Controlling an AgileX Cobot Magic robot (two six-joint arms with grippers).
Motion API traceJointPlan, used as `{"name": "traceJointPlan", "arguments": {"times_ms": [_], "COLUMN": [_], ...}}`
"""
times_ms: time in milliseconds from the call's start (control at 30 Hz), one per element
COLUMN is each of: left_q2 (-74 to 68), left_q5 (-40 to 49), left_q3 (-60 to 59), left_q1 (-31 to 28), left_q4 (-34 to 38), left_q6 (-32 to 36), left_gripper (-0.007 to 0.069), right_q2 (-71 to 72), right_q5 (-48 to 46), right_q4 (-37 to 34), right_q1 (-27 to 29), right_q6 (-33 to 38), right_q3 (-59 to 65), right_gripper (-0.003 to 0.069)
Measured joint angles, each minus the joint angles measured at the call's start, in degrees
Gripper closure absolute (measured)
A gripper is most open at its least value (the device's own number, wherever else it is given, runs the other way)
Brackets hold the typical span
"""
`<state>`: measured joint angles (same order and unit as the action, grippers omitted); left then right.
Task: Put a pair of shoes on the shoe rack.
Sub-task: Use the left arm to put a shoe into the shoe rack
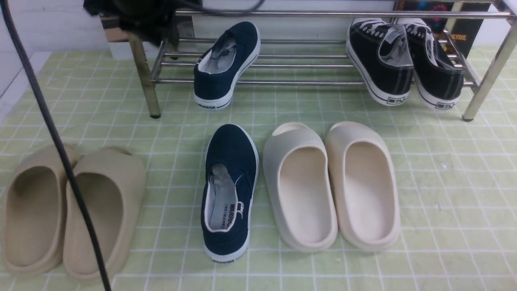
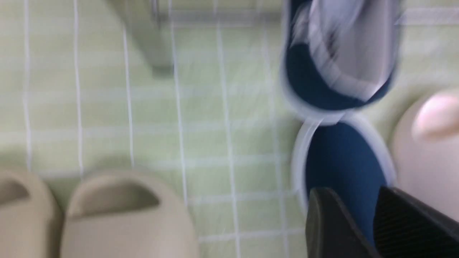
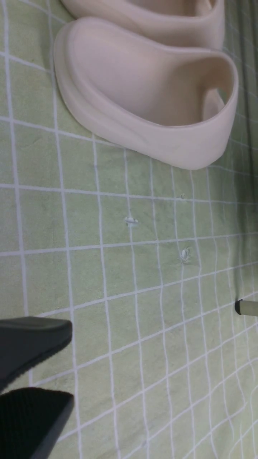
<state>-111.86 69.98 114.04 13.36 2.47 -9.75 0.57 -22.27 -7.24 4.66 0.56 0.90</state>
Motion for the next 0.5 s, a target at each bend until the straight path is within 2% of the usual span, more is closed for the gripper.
{"name": "traceJointPlan", "arguments": {"times_ms": [133, 233, 300, 500], "left_q2": [-3.7, -5.7, -6.6, -6.7], "left_q5": [-9.3, -13.7, -21.3, -28.2], "left_q3": [-8.3, -9.3, -9.6, -9.6], "left_q1": [0.3, 0.4, 0.5, 0.5], "left_q4": [0.1, 0.7, 2.0, 4.9], "left_q6": [0.2, 0.2, 0.2, 0.4], "left_gripper": [0.0464, 0.0501, 0.0548, 0.0543], "right_q2": [0.0, 0.0, 0.0, 0.0], "right_q5": [0.0, 0.0, 0.0, 0.0], "right_q4": [0.0, 0.0, 0.0, 0.0], "right_q1": [0.0, 0.0, 0.0, 0.0], "right_q6": [0.0, 0.0, 0.0, 0.0], "right_q3": [0.0, 0.0, 0.0, 0.0], "right_gripper": [0.0419, 0.0419, 0.0419, 0.0419]}}
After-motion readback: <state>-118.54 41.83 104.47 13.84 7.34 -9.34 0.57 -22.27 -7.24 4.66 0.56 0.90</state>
